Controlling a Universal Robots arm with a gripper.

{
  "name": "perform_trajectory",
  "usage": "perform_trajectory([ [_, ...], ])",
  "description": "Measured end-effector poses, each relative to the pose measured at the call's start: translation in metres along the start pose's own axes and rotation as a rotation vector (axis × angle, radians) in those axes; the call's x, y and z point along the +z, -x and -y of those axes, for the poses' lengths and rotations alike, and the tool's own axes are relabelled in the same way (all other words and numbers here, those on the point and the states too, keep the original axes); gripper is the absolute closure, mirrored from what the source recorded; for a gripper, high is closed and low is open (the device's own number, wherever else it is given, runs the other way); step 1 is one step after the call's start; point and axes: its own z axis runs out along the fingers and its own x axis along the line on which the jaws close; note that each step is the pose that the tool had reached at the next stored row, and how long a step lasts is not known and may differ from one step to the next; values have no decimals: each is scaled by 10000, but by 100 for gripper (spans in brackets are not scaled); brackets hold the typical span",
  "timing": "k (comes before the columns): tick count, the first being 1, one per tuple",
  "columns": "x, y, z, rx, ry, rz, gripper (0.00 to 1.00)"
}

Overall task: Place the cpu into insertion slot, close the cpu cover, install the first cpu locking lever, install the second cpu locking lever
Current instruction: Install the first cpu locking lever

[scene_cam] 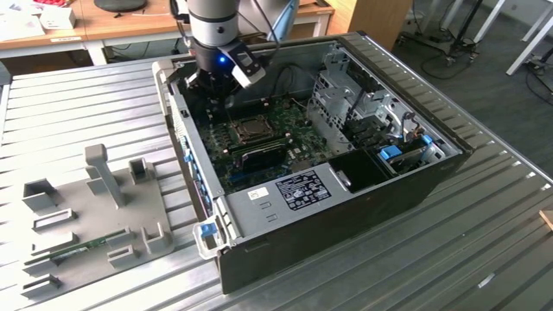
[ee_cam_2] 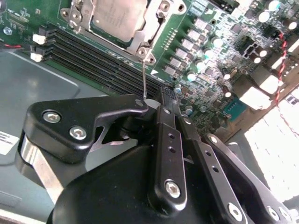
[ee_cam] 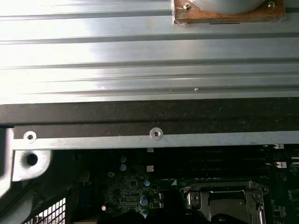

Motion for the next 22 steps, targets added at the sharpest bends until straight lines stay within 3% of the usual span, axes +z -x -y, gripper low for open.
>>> perform_trajectory([
  [22, 47, 334, -10, 120, -7, 16, 89],
])
